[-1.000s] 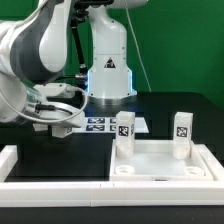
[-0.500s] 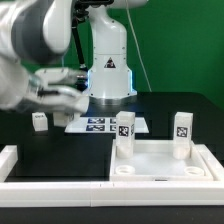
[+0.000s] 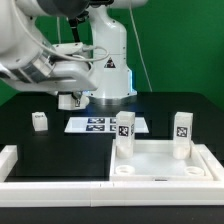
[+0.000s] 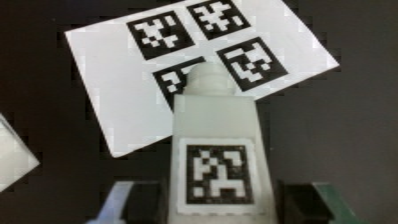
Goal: Assemble square table
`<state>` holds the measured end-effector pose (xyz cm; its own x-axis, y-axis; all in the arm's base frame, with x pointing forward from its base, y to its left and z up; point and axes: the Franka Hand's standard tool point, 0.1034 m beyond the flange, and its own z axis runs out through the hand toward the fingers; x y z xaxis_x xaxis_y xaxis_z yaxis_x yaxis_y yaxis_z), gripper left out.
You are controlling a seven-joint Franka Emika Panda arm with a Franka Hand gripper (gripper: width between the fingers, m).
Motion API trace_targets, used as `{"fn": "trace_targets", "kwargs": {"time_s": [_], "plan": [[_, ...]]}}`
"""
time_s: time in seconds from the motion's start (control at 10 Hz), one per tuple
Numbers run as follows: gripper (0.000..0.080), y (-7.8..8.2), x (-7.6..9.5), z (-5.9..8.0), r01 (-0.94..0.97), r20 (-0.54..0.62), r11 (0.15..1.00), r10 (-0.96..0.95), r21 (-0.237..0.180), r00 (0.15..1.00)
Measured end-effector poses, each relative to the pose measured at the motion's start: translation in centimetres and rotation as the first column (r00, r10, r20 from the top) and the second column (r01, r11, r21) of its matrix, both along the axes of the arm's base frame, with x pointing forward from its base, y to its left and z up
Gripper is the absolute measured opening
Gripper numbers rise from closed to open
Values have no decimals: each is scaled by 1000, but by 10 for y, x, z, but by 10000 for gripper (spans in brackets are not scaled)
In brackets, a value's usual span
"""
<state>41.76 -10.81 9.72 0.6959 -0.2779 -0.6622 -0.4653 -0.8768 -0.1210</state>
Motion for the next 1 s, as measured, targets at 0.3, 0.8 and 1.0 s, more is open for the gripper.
{"fn": "trace_targets", "kwargs": {"time_s": [0.3, 0.8, 1.0], "plan": [[290, 47, 60, 64, -17, 192, 996, 34, -89, 981], [290, 97, 126, 95, 85, 503, 973, 36, -215, 863], [290, 100, 133, 95, 136, 625, 960, 48, -244, 779]]}}
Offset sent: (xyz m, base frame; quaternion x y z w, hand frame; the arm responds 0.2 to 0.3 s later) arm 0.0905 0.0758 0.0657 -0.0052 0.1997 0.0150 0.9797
